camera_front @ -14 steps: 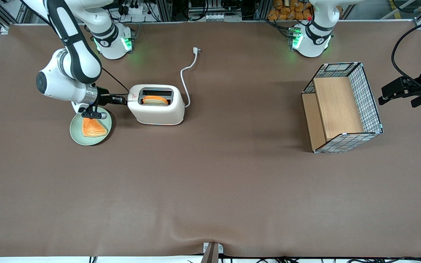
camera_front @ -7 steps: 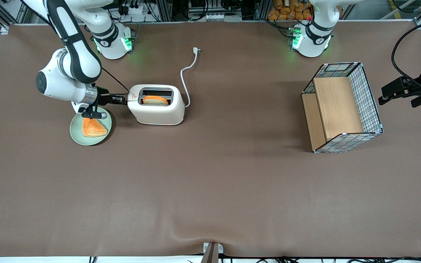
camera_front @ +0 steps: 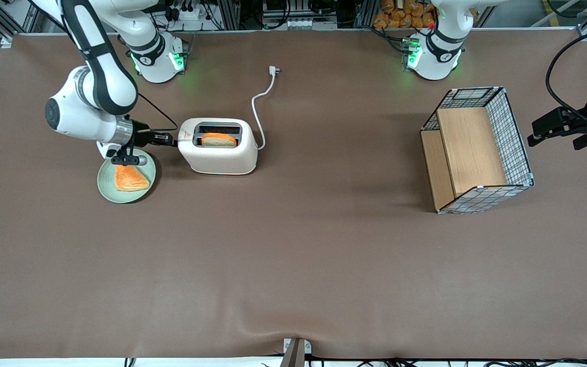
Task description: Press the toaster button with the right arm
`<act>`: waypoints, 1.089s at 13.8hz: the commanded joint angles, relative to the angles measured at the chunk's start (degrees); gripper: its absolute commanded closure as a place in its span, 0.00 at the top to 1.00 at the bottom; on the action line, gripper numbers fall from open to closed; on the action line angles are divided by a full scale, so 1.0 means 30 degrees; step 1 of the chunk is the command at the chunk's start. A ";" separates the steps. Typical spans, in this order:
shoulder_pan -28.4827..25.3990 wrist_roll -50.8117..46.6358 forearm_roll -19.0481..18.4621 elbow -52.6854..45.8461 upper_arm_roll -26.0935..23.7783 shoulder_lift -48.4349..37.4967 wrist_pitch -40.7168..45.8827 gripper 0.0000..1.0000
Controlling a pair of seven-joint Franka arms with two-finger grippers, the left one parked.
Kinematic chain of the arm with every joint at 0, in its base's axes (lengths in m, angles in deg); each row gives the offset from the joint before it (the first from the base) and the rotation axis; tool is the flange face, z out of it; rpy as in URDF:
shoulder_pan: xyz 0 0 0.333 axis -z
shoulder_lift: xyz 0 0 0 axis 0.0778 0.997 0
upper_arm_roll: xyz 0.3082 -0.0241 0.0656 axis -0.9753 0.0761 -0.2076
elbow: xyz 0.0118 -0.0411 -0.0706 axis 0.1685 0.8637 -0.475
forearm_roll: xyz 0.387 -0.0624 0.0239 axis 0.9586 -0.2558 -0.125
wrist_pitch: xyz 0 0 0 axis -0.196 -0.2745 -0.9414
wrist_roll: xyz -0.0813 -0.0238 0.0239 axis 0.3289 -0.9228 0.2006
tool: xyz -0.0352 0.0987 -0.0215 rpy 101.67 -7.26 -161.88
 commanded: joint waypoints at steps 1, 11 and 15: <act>0.1511 0.0500 -0.2184 -0.1154 0.0107 -0.0471 0.1827 0.00; 0.3274 -0.1521 -0.8785 -1.4998 0.1134 0.0696 1.2465 1.00; 0.3449 -0.1346 -1.0162 -2.0136 0.1075 0.2194 1.4111 1.00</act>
